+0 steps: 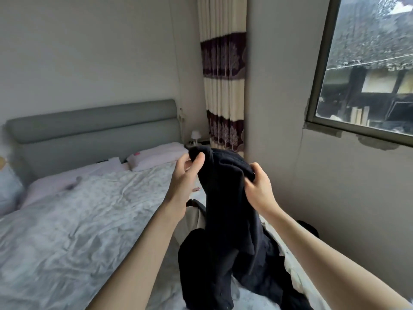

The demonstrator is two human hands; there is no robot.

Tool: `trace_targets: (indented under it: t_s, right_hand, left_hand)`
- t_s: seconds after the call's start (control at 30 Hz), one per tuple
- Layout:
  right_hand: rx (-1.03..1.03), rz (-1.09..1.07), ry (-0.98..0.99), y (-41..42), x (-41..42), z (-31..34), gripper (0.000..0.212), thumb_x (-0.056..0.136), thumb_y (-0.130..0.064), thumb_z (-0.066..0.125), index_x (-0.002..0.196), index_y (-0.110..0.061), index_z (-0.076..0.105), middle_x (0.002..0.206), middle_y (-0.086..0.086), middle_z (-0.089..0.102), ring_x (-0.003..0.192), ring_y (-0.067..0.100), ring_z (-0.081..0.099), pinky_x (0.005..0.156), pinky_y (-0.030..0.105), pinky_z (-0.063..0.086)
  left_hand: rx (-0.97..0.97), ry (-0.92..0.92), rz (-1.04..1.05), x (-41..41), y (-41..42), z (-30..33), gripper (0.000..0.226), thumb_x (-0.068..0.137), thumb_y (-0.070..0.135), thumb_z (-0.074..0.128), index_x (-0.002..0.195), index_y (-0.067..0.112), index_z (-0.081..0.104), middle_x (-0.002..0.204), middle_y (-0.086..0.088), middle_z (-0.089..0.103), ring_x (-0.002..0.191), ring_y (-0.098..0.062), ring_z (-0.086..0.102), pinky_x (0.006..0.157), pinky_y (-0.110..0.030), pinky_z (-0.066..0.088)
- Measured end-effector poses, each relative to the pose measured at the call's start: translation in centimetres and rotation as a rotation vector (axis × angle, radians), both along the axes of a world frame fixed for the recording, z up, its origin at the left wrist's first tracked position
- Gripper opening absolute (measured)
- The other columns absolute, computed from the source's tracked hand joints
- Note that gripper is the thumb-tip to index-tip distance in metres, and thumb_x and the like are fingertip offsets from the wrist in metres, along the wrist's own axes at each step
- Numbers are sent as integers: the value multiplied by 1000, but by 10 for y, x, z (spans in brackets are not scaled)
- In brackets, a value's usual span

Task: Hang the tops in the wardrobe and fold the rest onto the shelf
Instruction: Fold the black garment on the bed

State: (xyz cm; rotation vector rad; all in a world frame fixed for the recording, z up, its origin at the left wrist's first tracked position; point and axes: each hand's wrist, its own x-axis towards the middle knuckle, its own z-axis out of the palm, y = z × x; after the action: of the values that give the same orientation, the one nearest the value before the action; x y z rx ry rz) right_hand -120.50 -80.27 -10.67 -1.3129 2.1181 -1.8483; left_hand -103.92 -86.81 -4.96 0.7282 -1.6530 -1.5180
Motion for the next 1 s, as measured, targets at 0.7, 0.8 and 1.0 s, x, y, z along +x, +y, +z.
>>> trace_targets:
  t_s: [0.7,0.8,1.0]
  right_hand:
    - [101,205,-343,131,37,76,26,95,-19,53,113,-1,57,113,19,64,104,31,61,95,46,47]
    - [173,269,-354,144,45,43,26,95,-22,54,112,-2,59,101,13,65,88,22,61,83,35,51]
    - [416,226,-236,163,54,-28,17,95,-32,52,108,-23,59,77,-18,53,69,-5,49,51,8,38]
  left_hand:
    - [-223,-212,489,31,152,-27,11,92,21,57,91,10,55,89,-6,63,63,-15,58,54,-24,48]
    - [-44,-148,537,66,149,-41,11,91,18,58,94,7,56,94,-8,61,65,-14,58,58,-30,54]
    - [200,-181,453,91,156,-106,10,94,18,56,97,9,57,104,-11,63,76,-23,65,84,-45,55]
